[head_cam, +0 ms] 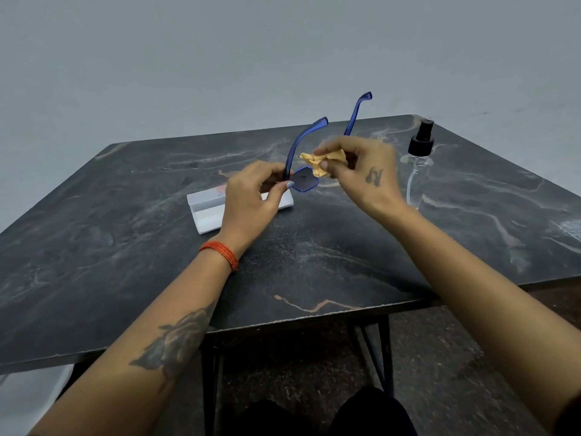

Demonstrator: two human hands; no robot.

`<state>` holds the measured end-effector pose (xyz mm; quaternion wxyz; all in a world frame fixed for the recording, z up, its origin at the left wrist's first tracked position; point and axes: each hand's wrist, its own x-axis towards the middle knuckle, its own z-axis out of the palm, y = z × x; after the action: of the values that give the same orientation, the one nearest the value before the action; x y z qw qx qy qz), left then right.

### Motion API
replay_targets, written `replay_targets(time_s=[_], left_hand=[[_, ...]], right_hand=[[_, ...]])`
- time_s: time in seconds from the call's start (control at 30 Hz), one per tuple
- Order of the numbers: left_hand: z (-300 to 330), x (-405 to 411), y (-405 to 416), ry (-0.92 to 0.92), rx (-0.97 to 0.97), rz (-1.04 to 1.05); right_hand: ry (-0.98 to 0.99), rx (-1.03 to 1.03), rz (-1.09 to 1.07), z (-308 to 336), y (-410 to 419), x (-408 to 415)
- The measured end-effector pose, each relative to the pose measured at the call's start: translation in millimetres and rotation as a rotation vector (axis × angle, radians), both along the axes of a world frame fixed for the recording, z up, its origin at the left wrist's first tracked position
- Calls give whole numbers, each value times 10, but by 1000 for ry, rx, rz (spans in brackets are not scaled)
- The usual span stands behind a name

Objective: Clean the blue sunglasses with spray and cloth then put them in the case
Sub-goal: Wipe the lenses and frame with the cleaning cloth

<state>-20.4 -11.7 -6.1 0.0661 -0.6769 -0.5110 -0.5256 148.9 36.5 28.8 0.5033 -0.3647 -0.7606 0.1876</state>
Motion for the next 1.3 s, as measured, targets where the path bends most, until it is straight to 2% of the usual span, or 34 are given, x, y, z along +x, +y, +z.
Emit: replay_targets(time_s=[0.23, 0.43, 0.63, 0.77, 1.03, 1.17, 1.3], left_hand=[[3, -6, 8, 31, -18, 1], [-12, -13, 7, 23, -35, 9], [-22, -7, -11, -80, -79, -36], [-25, -6, -4, -114, -131, -63], [-19, -13, 68, -112, -128, -51], [-35, -24, 56, -16, -119, -28], [-33, -62, 31, 26, -122, -1]], right_hand=[[-182, 149, 1, -203, 110, -197], [-463, 235, 105, -291, 97, -134], [-414, 407, 95, -293, 50, -131], [-401, 442, 95, -278, 24, -120], [-382, 313, 47, -257, 64, -77], [-434, 273, 72, -301, 70, -115], [-404, 268, 125, -291, 28, -160]])
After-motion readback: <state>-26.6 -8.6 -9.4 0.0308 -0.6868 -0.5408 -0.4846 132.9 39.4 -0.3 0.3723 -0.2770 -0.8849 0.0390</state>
